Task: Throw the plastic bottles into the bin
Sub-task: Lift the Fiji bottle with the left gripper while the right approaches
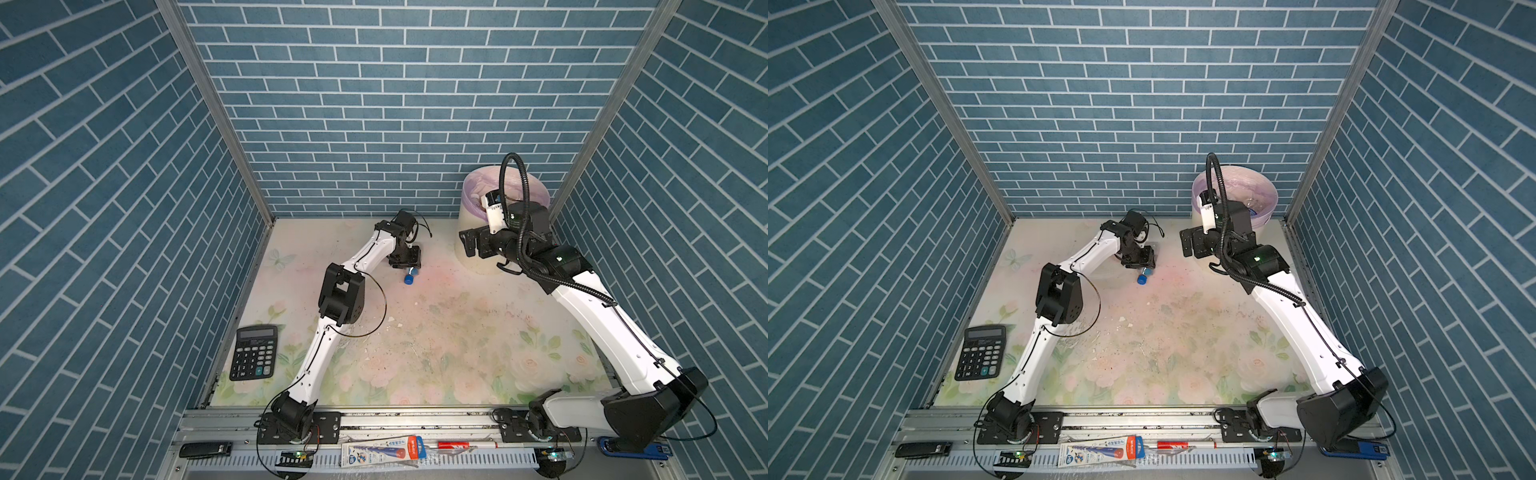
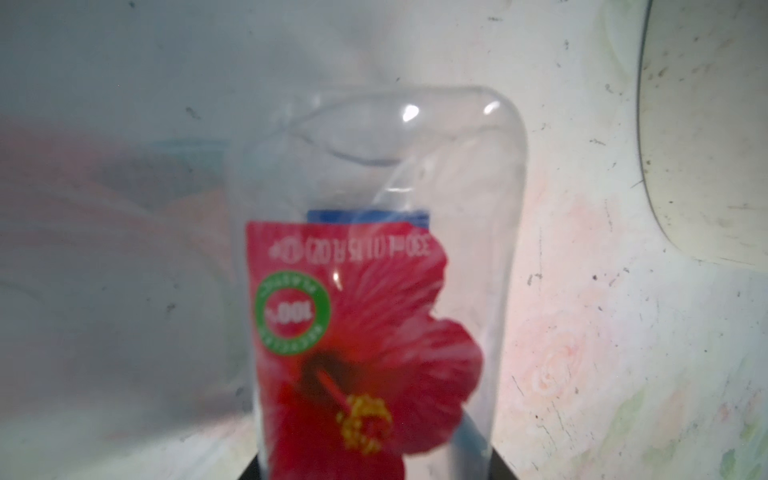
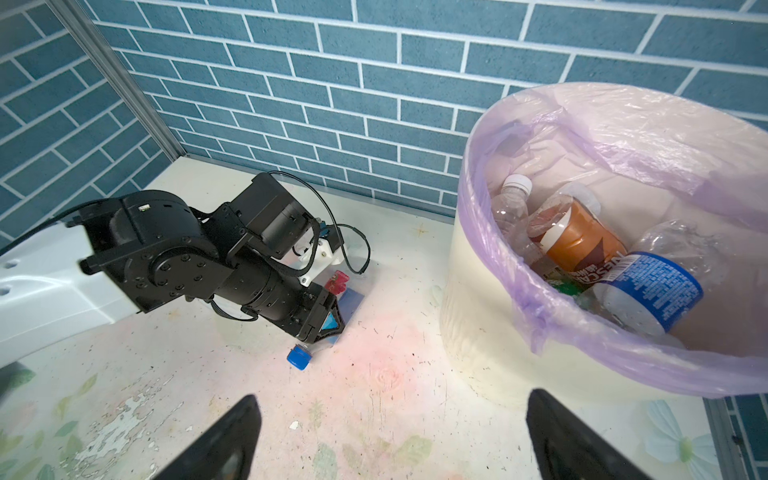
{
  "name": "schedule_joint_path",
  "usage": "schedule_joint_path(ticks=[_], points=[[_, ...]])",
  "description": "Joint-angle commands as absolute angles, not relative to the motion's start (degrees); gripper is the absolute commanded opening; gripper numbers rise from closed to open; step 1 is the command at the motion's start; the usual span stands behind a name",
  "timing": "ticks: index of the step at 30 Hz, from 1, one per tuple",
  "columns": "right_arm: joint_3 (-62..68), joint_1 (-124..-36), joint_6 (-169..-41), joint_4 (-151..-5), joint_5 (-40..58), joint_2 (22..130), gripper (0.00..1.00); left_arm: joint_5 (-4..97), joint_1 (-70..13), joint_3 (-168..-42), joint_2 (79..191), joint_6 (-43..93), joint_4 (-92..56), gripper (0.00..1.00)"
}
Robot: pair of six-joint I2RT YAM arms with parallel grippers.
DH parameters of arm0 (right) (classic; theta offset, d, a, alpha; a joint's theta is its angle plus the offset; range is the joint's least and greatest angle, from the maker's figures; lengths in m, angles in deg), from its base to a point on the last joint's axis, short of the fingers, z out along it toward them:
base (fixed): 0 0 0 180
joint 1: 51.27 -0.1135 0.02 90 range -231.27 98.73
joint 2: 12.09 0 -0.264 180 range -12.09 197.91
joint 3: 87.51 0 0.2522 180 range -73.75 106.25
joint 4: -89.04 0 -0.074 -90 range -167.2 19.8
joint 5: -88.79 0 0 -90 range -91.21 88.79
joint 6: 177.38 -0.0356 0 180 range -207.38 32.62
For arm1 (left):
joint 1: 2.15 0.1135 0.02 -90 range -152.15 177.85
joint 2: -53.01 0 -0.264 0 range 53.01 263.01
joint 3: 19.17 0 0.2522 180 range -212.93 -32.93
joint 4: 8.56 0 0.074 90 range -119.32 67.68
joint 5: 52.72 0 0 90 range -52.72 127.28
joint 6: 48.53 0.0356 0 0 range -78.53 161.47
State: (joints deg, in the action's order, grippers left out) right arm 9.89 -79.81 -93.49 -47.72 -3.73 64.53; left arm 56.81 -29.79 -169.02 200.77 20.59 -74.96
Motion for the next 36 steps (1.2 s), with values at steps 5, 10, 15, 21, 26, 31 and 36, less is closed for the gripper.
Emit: schedule_joint_path(ticks=[5,10,15,21,26,31,36], points=[[8.2,-79.6,-98.8,-50.5,0.2,67.1,0.99,70.6,-26.1,-149.8,186.0,14.1,-50.9,0.51],[7.3,-79.7,-103.3,-54.0,2.9,69.6,0.99,77.9,-22.7,-132.9,176.5,3.7,-26.2,0.51],[8.1,-79.7,-109.6,-58.3,6.7,73.5,0.99,80.2,-21.5,-123.8,170.4,0.6,-15.4,0.51],[10.7,-80.2,-115.0,-63.8,10.8,80.1,0.99,80.9,-21.0,-114.4,164.9,-2.6,-6.0,0.51],[15.4,-80.4,-119.2,-66.7,15.2,87.2,0.99,80.5,-20.7,-106.7,161.2,-4.0,-0.7,0.51],[20.7,-81.4,-121.7,-67.9,18.3,93.6,0.99,79.9,-20.7,-101.8,158.6,-3.6,0.2,0.51],[25.2,-82.2,-123.0,-67.8,19.9,98.6,0.99,79.6,-21.1,-99.4,157.1,-3.2,0.6,0.5]])
